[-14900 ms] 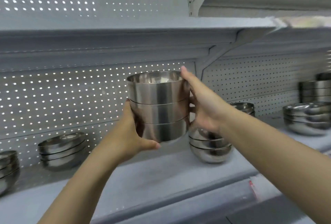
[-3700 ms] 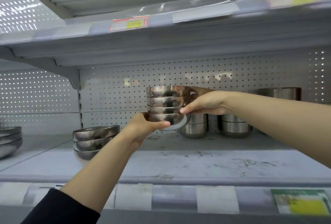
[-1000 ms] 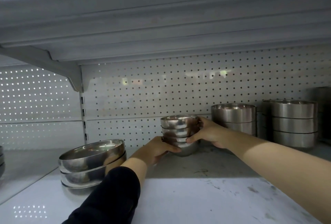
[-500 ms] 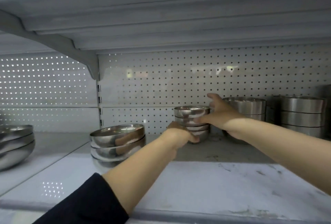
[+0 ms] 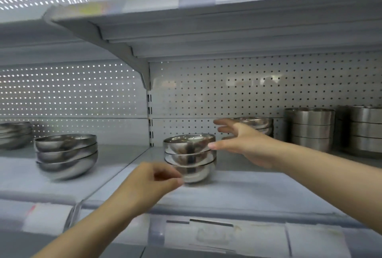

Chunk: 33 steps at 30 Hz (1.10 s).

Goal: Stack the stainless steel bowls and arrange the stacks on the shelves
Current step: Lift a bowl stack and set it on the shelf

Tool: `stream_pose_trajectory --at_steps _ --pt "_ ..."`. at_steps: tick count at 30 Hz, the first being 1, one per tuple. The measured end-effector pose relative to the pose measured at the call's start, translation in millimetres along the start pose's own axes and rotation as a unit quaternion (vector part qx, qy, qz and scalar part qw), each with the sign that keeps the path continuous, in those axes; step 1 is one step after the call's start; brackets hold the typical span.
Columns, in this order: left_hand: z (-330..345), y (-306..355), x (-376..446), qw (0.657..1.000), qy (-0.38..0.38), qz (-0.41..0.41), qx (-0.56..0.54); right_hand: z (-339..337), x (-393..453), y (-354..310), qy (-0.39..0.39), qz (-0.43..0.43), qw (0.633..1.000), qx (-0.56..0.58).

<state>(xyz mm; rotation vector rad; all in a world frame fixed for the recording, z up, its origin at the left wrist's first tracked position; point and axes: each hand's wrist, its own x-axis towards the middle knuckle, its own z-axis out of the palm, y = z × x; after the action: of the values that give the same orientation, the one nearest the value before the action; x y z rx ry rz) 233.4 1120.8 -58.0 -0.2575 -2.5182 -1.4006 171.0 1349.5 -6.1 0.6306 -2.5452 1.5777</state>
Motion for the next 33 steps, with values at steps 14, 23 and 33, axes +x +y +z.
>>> stream_pose_trajectory --at_steps 14,23,33 --pt "4 -14 50 0.993 -0.003 0.004 -0.115 25 18 12 0.027 0.034 0.999 0.024" --pt "2 -22 57 0.993 0.003 0.029 -0.114 26 19 18 0.069 0.016 0.997 0.006" --pt "4 -30 58 0.991 0.009 0.048 -0.126 29 14 21 0.076 0.022 0.996 0.034"
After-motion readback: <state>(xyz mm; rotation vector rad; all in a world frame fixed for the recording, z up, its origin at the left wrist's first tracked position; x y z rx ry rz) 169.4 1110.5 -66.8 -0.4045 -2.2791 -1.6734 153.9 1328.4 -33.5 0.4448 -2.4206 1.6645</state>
